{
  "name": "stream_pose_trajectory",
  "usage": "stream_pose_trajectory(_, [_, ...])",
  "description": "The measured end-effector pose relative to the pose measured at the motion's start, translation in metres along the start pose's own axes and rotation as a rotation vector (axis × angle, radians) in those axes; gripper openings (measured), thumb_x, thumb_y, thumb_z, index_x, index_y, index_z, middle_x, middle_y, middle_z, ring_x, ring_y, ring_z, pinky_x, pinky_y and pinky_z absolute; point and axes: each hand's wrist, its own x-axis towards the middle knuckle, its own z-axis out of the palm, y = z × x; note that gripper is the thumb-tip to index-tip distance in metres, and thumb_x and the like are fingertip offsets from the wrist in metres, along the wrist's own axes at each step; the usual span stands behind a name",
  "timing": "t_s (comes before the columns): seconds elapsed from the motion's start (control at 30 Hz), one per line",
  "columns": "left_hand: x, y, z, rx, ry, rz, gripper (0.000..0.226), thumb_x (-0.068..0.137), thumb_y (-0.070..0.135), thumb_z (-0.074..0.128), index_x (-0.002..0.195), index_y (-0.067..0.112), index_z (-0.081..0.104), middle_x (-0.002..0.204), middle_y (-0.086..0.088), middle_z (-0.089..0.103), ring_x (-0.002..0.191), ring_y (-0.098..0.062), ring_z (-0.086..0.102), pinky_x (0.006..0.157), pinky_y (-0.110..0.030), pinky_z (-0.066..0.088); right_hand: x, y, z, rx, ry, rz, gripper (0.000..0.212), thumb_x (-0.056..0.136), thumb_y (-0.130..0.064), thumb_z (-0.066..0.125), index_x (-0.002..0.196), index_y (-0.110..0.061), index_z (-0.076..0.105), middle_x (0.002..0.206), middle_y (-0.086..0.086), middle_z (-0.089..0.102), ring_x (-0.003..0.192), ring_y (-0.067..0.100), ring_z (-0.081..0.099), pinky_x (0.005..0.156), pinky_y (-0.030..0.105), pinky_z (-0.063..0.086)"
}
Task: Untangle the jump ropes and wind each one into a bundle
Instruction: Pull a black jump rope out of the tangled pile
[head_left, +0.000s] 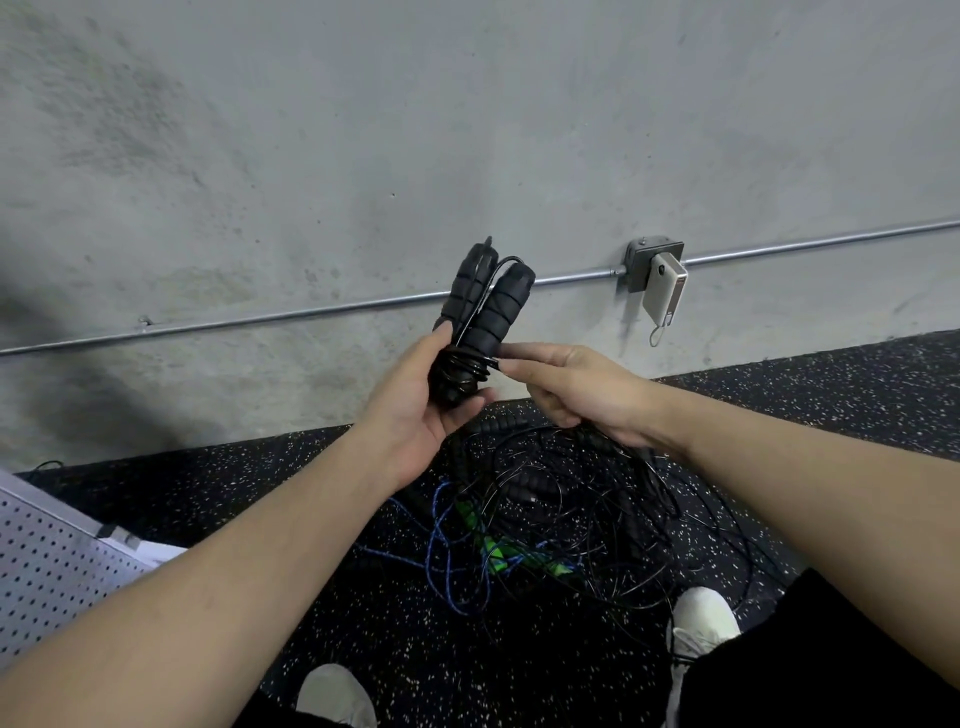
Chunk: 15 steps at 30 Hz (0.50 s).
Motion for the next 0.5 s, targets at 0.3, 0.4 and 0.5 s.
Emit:
stream_pose_trajectory(0.3, [0.011,0.022,-0.022,-0.183,-0.017,-0.106,0.025,0.098,0.035,0.059,0.100,0.010,0.062,0.069,-0.003,0.059,0.046,-0.010,0.045,0.027,-0.013,0.024,-0.001,0.001,-0.004,-0.347,-0.139,-0.042,0.035,0.105,-0.037,0.046,0.081,-0.017,0.062,0.057,-0.009,0.044,0.053,0.010,0.042,0.059,0.028,0.041])
stream_pose_trajectory(0.4, [0.013,0.022,-0.025,-0.226,-0.064,-0.150,0.031,0.096,0.037,0.059,0.111,0.010,0.060,0.083,-0.002,0.057,0.043,-0.008,0.043,0.025,-0.012,0.023,0.001,0.002,-0.011,-0.479,-0.181,-0.075,0.030,0.107,-0.033,0.042,0.095,-0.022,0.068,0.058,-0.010,0.047,0.062,0.014,0.047,0.072,0.036,0.044])
stream_pose_trajectory(0.5, [0.012,0.022,-0.029,-0.178,-0.097,-0.169,0.036,0.095,0.036,0.059,0.121,0.011,0.061,0.098,-0.003,0.061,0.041,-0.007,0.043,0.024,-0.012,0.022,0.001,0.003,-0.021,-0.608,-0.104,-0.099,0.030,0.105,-0.042,0.045,0.087,-0.038,0.069,0.061,-0.007,0.051,0.062,0.014,0.048,0.072,0.035,0.045])
